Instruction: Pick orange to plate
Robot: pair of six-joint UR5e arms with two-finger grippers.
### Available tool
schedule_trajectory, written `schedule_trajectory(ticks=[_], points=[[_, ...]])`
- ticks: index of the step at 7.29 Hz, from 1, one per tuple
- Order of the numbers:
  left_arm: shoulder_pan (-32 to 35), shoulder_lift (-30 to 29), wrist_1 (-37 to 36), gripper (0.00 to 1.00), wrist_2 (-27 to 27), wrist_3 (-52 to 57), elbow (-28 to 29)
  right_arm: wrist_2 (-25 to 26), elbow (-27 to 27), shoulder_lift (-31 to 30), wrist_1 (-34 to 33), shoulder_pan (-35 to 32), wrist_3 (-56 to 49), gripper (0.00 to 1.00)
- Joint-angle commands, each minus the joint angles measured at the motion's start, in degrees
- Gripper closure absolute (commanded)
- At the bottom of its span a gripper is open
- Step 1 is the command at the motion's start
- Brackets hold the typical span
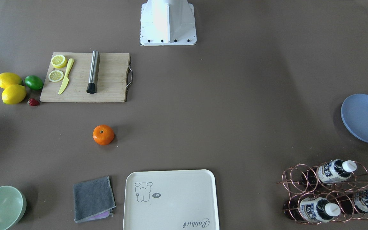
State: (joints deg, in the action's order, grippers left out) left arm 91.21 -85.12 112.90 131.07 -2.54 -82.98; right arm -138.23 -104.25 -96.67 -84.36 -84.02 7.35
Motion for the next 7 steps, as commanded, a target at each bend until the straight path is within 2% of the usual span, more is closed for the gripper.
schedule_trajectory(ticks=[1,2,3,5,7], points=[[-2.07,-3.73,5.65,0.02,0.15,-0.27,8.77,0.06,0.1,2.17,3.49,4.99,6.33,0.01],[-2.09,-5.04,5.76,0.02,1.28,-0.54,11.23,0.06,0.1,4.27,3.51,6.83,10.98,0.01],[-2.09,-6.97,5.84,0.02,4.17,-0.54,14.56,-0.11,-0.07,5.25,3.51,7.98,11.72,0.02],[-3.05,-8.39,8.55,0.03,5.51,-0.63,18.97,-0.11,-0.07,8.06,3.33,10.1,12.08,0.02],[-3.49,-9.53,9.88,0.03,6.31,-0.63,21.36,0.24,-0.16,12.09,3.5,13.77,21.5,0.02]])
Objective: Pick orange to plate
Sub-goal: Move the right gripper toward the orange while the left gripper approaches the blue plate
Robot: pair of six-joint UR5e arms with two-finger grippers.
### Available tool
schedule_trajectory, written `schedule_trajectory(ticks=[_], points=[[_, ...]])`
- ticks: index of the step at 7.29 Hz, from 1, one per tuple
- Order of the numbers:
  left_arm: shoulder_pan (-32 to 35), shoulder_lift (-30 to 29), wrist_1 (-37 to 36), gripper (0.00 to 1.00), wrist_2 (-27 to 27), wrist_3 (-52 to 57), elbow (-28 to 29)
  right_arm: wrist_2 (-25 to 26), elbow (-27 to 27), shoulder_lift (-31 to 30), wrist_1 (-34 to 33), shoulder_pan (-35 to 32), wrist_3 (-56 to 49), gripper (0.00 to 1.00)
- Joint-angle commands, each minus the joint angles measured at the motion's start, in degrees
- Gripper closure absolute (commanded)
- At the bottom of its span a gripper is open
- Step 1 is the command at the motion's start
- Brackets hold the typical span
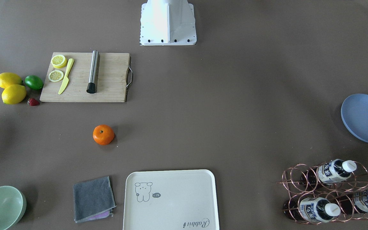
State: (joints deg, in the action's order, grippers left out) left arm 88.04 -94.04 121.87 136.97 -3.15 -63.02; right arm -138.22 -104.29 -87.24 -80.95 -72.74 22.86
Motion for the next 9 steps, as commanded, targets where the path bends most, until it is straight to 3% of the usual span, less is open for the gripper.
schedule_trajectory(ticks=[1,5,9], points=[[-0.85,-2.27,1.0,0.05,0.58,-0.01,3.59,0.49,-0.22,4.34,0.09,4.87,8.67,0.02],[-6.64,-7.81,1.97,0.07,0.76,-0.1,10.19,2.34,0.14,8.31,0.09,9.54,12.82,0.02],[-7.27,-10.1,1.79,0.12,0.58,-0.01,14.76,4.27,-1.18,8.76,0.09,10.43,16.43,0.02]])
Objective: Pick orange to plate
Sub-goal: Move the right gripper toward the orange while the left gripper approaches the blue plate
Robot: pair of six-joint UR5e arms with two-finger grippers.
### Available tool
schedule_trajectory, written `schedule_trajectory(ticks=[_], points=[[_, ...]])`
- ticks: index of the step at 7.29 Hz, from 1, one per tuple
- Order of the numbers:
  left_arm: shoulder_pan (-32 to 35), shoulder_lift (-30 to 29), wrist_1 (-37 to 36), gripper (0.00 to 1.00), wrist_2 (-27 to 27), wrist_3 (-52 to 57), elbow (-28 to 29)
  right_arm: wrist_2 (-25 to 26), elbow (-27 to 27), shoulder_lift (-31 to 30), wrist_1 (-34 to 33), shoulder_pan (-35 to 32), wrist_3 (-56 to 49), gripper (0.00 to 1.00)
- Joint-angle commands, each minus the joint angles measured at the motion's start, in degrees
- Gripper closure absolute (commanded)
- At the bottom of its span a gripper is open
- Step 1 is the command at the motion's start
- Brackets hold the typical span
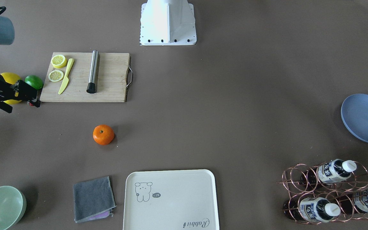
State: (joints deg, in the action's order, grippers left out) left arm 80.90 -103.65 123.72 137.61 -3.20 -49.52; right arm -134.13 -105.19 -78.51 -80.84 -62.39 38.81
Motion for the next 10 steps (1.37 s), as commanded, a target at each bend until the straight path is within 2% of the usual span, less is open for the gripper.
schedule_trajectory(ticks=[1,2,3,4,5,6,7,8,10], points=[[-0.13,-0.67,-0.06,0.15,-0.06,0.04,1.53,0.19,-0.28,0.02,-0.02,0.08,0.47,0.02],[-0.13,-1.02,-0.06,0.29,-0.41,-0.05,2.49,0.19,-0.28,0.02,-0.02,0.08,0.47,0.02],[-0.13,-1.03,-0.06,0.48,-0.33,-0.05,2.76,0.19,-0.54,-0.07,-0.02,0.08,0.47,0.02],[-0.13,-1.11,-0.06,0.69,-0.33,-0.05,3.11,0.27,-1.68,-0.59,-0.02,0.16,1.34,0.02],[-0.13,-1.11,-0.06,0.95,-0.33,-0.14,3.03,0.27,-2.3,-0.59,-0.02,0.25,2.66,0.02],[-0.13,-1.11,-0.06,1.0,-0.24,-1.18,2.42,0.36,-2.3,-0.68,-0.02,0.43,2.67,0.02],[0.04,-1.46,-0.15,1.0,-0.15,-1.97,1.98,0.45,-2.91,-0.77,-0.02,0.78,3.37,0.02],[0.48,-0.94,-0.67,1.0,0.46,-6.33,-2.81,1.41,-3.09,-0.42,-0.02,1.83,4.68,0.02],[-0.21,2.65,-0.94,1.0,3.34,-24.66,-17.99,6.94,-3.01,2.2,1.02,7.7,11.95,0.02]])
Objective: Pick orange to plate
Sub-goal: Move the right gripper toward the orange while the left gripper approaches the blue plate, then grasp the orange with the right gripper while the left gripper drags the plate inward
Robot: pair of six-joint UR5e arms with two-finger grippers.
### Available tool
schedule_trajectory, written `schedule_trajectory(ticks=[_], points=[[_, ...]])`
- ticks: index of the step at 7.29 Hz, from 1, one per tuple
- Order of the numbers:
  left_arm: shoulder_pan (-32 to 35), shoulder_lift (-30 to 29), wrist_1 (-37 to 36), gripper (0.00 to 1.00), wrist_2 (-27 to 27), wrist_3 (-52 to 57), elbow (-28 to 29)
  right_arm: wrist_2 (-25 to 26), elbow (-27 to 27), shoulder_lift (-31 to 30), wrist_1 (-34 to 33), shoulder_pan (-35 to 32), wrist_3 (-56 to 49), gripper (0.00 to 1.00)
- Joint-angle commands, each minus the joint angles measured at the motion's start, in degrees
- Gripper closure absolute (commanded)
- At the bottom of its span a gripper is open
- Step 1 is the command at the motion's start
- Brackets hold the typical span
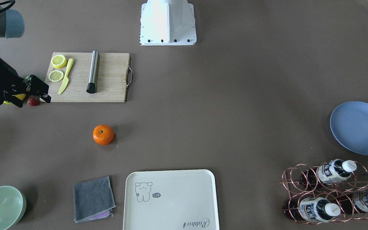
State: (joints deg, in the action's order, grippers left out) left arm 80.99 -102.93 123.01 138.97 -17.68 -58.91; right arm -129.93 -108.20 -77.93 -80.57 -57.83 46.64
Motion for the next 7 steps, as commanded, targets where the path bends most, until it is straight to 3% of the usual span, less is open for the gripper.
schedule_trajectory(ticks=[1,2,4,6,7], points=[[-0.75,2.81,0.29,1.0,6.18,-17.66,-13.63,5.1,0.71,2.07,2.68,5.86,5.47,0.02],[-4.41,4.56,0.3,1.0,5.79,-23.74,-19.69,8.51,1.93,3.21,3.48,8.15,6.18,0.02],[-12.31,4.67,0.38,1.0,4.13,-41.29,-30.68,9.43,6.57,7.06,3.58,9.49,6.1,0.03],[-24.68,2.22,0.3,1.0,-5.24,-58.53,-38.53,11.79,14.65,12.17,6.99,10.45,6.01,0.04],[-29.53,-1.28,0.3,1.0,-9.99,-64.96,-38.65,11.89,17.82,13.32,8.83,10.46,5.84,0.04]])
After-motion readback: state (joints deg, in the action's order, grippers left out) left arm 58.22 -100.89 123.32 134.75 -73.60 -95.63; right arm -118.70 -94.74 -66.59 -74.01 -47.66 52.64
